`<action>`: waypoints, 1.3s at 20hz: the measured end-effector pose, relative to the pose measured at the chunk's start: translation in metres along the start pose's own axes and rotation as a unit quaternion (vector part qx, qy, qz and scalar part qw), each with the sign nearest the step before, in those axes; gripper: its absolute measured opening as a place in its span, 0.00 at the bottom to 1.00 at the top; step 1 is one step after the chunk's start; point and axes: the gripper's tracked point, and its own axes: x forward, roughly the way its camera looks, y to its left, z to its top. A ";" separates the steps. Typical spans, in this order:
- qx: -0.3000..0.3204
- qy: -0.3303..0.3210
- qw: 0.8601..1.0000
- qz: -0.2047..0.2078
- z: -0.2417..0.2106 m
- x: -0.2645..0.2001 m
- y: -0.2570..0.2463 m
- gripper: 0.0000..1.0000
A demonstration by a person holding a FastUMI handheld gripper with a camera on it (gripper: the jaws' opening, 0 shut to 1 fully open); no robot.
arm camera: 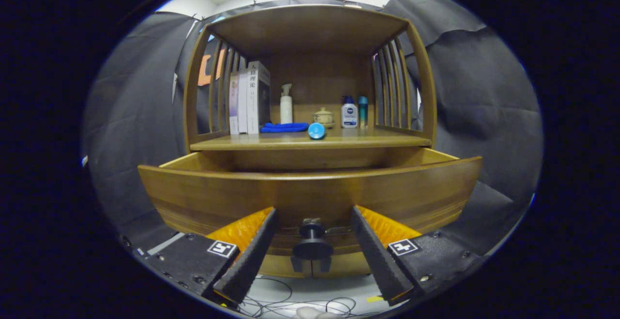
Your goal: Pull open the drawer, take out the items inside it, and place them on the countertop above the cabinet.
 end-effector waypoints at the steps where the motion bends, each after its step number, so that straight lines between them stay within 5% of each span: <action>1: -0.002 0.008 1.000 -0.001 -0.003 0.007 0.000 1.00; 17: -0.019 0.005 1.000 -0.012 0.023 0.102 0.005 0.99; 26: -0.015 0.011 1.000 -0.017 0.026 0.112 0.006 0.99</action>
